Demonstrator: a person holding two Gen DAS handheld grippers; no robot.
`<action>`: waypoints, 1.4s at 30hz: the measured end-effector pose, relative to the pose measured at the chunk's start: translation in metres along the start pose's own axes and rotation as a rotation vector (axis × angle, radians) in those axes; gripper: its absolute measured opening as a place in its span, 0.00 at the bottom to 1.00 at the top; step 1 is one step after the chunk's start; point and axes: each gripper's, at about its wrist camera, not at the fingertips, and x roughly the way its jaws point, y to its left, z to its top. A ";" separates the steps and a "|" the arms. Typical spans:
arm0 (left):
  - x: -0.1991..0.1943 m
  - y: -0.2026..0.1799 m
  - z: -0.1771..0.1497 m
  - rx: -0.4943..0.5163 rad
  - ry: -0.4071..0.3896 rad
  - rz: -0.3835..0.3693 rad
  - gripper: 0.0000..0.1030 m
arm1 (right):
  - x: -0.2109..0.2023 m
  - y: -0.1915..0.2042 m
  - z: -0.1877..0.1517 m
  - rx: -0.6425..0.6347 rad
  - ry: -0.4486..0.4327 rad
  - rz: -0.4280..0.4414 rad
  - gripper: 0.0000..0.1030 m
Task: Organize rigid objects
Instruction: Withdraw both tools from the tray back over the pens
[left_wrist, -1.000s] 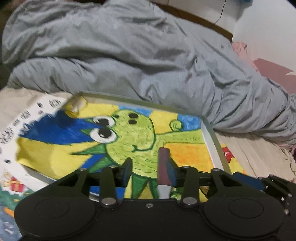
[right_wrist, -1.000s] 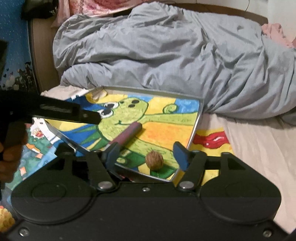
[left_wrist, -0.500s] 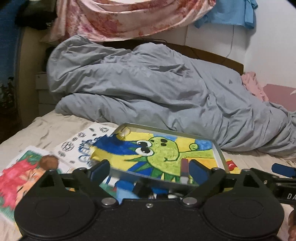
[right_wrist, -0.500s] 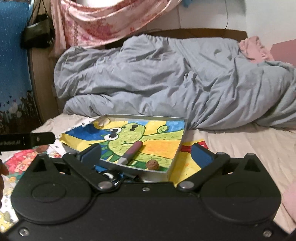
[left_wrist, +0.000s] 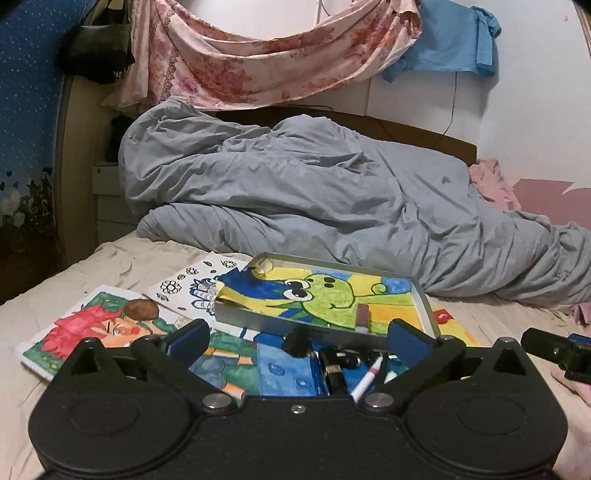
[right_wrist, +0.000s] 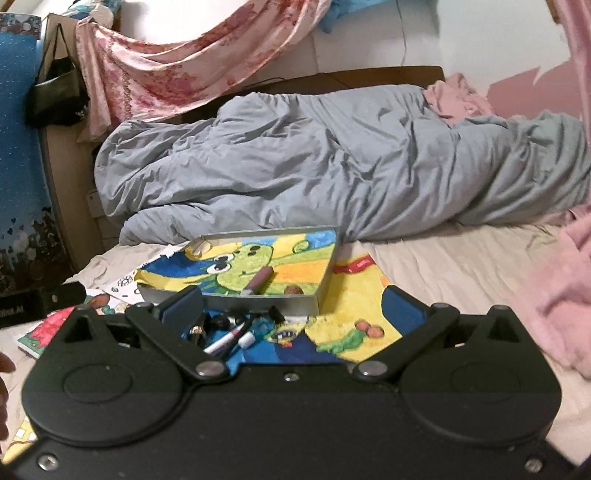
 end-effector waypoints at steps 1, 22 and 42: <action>-0.003 0.000 -0.004 0.001 0.003 -0.005 0.99 | -0.004 0.001 -0.003 0.005 0.006 -0.004 1.00; -0.003 0.000 -0.041 0.013 0.078 -0.025 0.99 | -0.008 0.017 -0.035 -0.016 0.097 -0.036 1.00; -0.001 0.008 -0.043 -0.016 0.078 -0.020 0.99 | 0.003 0.022 -0.034 -0.043 0.097 -0.018 1.00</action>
